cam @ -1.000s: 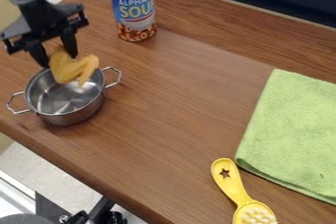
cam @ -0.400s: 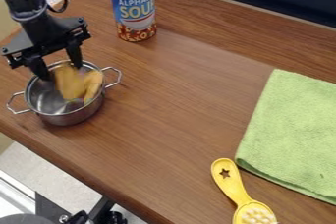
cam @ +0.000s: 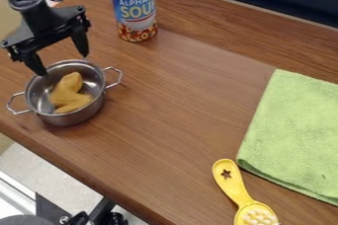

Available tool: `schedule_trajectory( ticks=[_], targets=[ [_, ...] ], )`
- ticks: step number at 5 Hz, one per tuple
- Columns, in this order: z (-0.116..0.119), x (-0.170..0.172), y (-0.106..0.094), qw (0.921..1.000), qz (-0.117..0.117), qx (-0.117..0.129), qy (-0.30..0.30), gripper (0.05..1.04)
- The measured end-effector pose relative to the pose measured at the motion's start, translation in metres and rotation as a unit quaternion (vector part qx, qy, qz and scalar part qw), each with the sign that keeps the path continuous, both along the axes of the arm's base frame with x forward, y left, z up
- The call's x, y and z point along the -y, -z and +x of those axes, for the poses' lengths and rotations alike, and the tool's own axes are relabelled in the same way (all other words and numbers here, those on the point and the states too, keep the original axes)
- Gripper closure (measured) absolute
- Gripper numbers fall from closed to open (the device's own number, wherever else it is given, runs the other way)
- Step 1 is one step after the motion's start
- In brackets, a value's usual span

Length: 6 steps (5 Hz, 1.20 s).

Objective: Put the yellow object inside the silver pan on the table

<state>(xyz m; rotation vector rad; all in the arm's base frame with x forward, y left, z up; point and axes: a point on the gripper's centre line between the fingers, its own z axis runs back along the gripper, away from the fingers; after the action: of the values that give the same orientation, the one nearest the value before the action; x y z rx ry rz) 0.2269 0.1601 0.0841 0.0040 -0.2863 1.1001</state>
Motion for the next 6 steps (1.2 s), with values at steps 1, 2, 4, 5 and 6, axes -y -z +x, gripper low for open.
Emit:
schedule_trajectory(
  ticks=[1,2,4,5,6],
  targets=[
    [0.003,0.004,-0.009,0.9998,-0.015,-0.012,-0.009,0.083],
    [0.003,0.016,-0.012,0.9987,-0.035,-0.033,-0.018,0.083],
    [-0.002,0.064,-0.033,0.9968,-0.049,-0.046,0.043,0.083],
    [-0.005,0.087,-0.035,0.9942,-0.055,-0.052,0.076,0.083],
    [-0.003,0.11,-0.033,0.9903,-0.058,-0.062,0.11,0.083]
  ],
)
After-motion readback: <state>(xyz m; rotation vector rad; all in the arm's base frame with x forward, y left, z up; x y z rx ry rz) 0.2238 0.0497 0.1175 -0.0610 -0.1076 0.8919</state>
